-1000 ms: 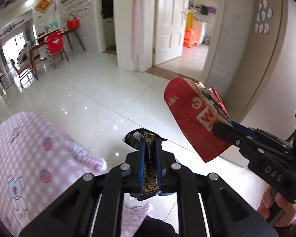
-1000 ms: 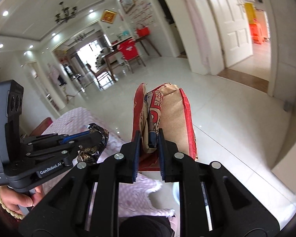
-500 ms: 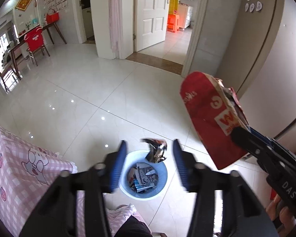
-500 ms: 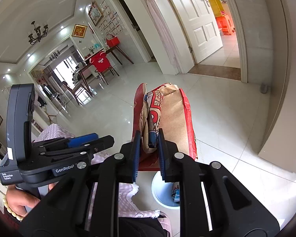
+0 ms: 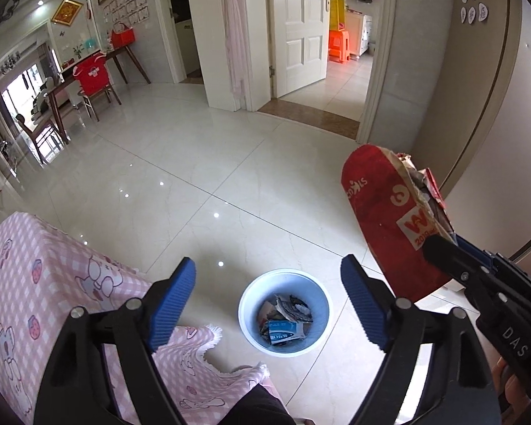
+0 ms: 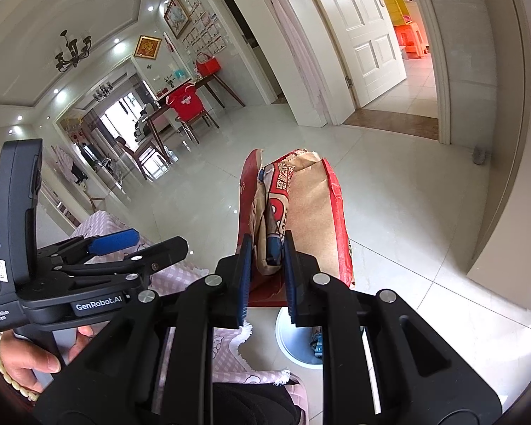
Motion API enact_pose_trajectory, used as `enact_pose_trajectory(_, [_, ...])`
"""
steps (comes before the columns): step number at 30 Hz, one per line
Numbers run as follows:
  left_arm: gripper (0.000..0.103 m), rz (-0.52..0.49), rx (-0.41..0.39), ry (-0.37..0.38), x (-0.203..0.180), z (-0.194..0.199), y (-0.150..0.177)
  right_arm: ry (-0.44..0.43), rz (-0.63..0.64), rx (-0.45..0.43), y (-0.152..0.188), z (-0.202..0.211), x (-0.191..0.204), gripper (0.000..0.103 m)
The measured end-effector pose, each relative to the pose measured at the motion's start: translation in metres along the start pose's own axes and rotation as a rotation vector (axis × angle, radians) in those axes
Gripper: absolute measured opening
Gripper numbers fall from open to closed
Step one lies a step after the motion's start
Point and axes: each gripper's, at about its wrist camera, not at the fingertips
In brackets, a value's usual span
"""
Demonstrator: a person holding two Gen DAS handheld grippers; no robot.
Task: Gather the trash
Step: 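Open the right tool over the bucket to drop the red paper bag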
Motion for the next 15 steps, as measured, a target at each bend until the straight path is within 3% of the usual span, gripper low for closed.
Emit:
enact_pose_trajectory(11, [0.085, 0.033, -0.014, -0.051, 0.017, 0.015, 0.007, -0.017, 0.033, 0.006, 0.001, -0.007, 0.015, 0.018])
enact_pose_trajectory(13, [0.086, 0.051, -0.016, -0.062, 0.023, 0.017, 0.008, -0.020, 0.038, -0.003, 0.000, -0.013, 0.016, 0.021])
enact_pose_trajectory(15, [0.086, 0.065, -0.017, -0.075, 0.030, 0.018, 0.008, -0.019, 0.039, 0.013, -0.005, -0.025, 0.016, 0.040])
Point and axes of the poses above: each gripper's, at about its wrist camera, not at the fingertips, and z roughly against the way its jaws point, x to its left, y to its underside, and after that the axes turned 11 degrees about x, right-handed
